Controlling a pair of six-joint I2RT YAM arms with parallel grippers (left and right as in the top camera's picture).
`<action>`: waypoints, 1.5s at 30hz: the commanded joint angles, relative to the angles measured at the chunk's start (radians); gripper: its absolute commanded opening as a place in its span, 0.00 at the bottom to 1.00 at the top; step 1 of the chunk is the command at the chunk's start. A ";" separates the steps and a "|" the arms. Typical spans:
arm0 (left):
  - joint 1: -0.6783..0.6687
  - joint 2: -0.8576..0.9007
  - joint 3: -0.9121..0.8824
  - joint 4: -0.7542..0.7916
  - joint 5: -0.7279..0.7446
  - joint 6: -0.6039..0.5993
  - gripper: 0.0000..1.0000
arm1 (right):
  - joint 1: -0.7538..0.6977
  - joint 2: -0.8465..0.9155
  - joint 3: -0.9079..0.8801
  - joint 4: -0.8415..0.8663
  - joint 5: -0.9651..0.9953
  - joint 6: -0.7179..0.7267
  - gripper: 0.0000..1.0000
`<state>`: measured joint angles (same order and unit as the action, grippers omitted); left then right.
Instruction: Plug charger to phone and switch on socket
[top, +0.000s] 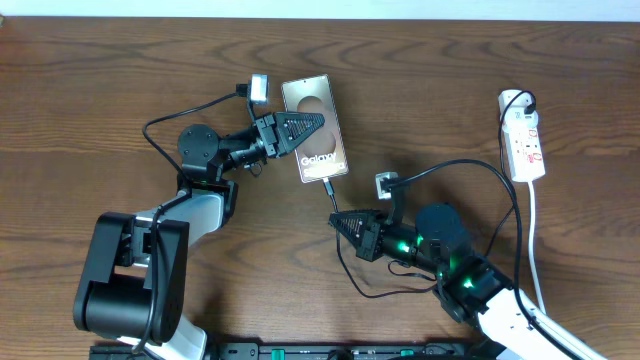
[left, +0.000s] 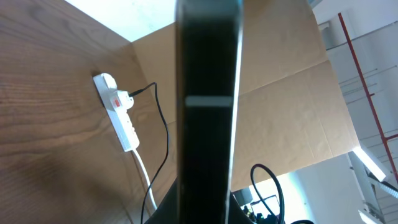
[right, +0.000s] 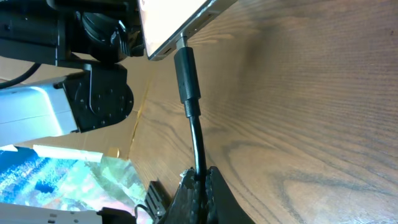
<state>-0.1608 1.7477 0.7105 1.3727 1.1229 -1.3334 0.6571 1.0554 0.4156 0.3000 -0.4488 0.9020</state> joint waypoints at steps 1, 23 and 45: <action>-0.002 -0.014 0.011 0.016 0.021 0.017 0.07 | -0.009 -0.029 0.000 0.003 0.028 -0.021 0.01; -0.012 -0.014 0.011 0.016 0.030 -0.033 0.07 | 0.096 0.035 0.000 0.094 0.269 -0.121 0.01; -0.051 -0.014 0.011 0.017 0.123 -0.021 0.07 | 0.061 0.035 0.000 0.207 0.348 -0.193 0.01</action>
<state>-0.1818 1.7477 0.7113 1.3766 1.1416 -1.3655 0.7380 1.0939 0.4015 0.4763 -0.2020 0.7410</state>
